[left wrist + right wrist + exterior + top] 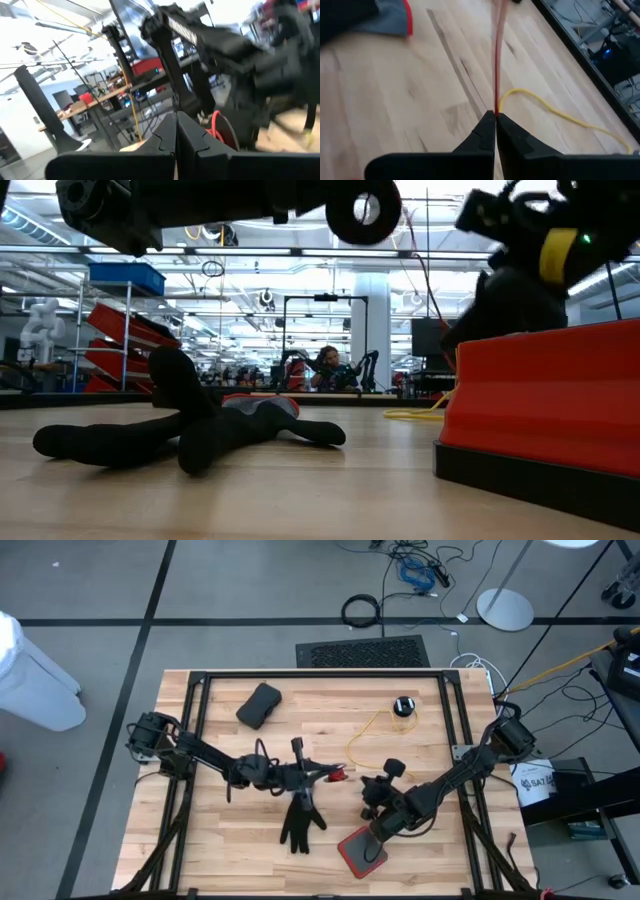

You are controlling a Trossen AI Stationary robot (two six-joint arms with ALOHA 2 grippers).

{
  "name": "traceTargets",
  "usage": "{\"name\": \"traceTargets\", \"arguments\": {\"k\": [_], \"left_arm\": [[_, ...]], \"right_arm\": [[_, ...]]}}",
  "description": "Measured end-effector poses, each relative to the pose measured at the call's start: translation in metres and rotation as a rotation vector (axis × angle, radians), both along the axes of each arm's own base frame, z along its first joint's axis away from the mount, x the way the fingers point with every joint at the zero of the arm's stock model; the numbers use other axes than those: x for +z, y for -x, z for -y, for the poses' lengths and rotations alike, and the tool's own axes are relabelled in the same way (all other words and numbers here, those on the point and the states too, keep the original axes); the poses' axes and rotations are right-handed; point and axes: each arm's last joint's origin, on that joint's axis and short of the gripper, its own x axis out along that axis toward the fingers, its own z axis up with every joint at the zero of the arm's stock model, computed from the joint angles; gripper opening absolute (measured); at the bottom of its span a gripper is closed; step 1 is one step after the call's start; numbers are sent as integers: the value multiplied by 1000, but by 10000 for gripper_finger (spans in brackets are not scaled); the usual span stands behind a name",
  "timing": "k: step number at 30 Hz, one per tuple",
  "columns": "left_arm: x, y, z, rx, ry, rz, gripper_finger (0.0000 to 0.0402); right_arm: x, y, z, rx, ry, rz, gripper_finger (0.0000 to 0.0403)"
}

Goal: Coil cords
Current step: Coil the red wire onto the black spool

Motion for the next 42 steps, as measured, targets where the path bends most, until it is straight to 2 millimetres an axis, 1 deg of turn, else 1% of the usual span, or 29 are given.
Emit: {"name": "traceTargets", "arguments": {"k": [5, 7, 13, 17, 22, 26, 30, 33, 36, 40, 42], "left_arm": [[7, 2, -1, -14, 54, 76, 0], [14, 1, 0, -31, 65, 126, 0], [31, -5, 2, -65, 69, 195, 0], [41, -11, 4, -58, 51, 210, 0], [53, -18, 6, -49, 20, 200, 0], [53, -22, 7, -49, 8, 148, 0], [49, -23, 7, -49, -4, 96, 0], [47, -24, 7, -49, -7, 81, 0], [46, -24, 7, -49, -11, 63, 0], [45, -25, 7, -47, -22, 54, 0], [45, -25, 7, -40, -40, 59, 0]], "right_arm": [[-17, 12, 7, -51, -24, 23, 0], [-21, 16, 8, -57, -36, 17, 0], [-19, 14, 2, -30, -17, 69, 0], [-11, 15, 2, -21, -12, 90, 0], [8, 24, -3, 10, -37, 132, 0], [26, 32, -10, 52, -50, 205, 0], [40, 30, -23, 143, -29, 275, 3], [46, 28, -27, 141, 40, 325, 19], [48, 29, -26, 107, 87, 360, 47], [51, 27, -28, 89, 80, 406, 88], [51, 27, -28, 86, 77, 412, 101]]}}
